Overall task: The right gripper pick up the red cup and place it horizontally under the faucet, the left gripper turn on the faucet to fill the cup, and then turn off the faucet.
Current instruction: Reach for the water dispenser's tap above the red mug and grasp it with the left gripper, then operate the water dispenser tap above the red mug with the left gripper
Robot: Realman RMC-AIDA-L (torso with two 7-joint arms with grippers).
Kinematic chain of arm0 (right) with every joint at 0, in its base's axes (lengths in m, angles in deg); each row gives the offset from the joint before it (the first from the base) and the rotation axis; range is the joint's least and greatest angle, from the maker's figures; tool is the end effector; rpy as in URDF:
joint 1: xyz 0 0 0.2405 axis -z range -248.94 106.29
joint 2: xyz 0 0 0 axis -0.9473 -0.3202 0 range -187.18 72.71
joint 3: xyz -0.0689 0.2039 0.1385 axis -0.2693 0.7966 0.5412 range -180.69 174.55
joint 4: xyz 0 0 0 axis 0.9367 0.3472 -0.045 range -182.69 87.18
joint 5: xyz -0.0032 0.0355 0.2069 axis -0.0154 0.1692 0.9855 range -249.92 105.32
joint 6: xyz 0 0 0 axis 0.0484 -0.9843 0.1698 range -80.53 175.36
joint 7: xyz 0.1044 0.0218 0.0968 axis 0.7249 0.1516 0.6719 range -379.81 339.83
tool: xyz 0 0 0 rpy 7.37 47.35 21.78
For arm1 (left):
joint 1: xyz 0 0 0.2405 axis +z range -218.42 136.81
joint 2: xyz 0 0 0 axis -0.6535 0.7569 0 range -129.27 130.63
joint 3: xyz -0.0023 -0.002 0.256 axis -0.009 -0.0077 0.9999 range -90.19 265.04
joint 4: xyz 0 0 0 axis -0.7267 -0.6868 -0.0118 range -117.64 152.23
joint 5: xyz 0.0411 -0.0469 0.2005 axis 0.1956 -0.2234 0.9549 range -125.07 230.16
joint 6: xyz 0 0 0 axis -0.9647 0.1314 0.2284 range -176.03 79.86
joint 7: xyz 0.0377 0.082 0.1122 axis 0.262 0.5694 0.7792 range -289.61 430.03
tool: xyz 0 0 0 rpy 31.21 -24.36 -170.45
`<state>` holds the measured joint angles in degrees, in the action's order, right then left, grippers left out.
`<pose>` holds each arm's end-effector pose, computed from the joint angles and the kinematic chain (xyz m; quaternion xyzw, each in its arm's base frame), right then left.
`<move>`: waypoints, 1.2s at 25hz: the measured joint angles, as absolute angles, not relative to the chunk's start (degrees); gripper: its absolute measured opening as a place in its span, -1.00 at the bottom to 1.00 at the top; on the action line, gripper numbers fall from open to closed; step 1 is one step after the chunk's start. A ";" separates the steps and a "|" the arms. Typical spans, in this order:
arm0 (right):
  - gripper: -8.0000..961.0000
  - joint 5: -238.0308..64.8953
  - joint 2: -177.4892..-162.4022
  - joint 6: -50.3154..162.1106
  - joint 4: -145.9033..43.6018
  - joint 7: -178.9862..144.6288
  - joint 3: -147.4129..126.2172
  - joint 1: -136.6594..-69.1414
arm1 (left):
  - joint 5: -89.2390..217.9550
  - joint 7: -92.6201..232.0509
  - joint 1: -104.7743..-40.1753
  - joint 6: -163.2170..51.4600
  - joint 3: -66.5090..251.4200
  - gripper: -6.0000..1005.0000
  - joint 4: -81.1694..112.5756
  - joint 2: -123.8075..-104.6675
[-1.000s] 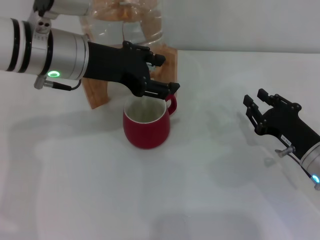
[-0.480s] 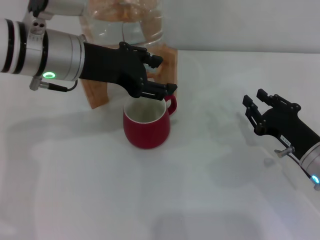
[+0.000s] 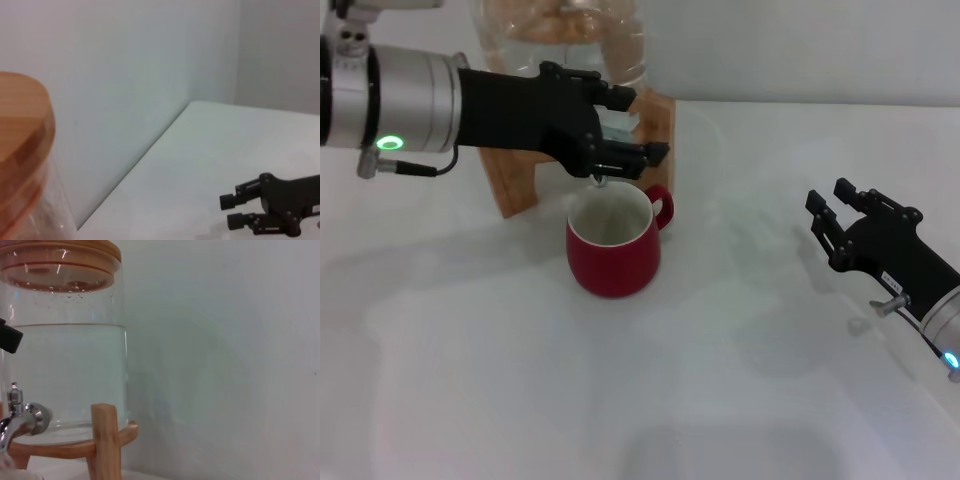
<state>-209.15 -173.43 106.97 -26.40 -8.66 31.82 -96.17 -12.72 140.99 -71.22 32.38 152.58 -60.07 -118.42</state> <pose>0.2796 0.3244 -0.0686 -0.8004 0.2126 0.3158 0.4631 -0.1377 0.3701 0.0396 -0.9685 -0.1030 -0.1335 0.1830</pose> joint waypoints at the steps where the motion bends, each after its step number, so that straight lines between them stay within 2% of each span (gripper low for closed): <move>1: -0.24 -209.15 -173.42 106.99 -26.40 -8.66 31.82 -96.14 | -13.10 140.99 -70.76 32.17 152.57 0.52 -60.09 -118.42; 30: -0.24 -209.15 -173.43 106.59 -26.31 -8.66 31.82 -96.36 | -16.51 142.26 -64.42 31.31 153.69 0.51 -59.68 -118.59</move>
<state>-209.15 -173.43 106.59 -26.31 -8.66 31.82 -96.36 -16.51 142.26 -64.42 31.31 153.69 -59.68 -118.59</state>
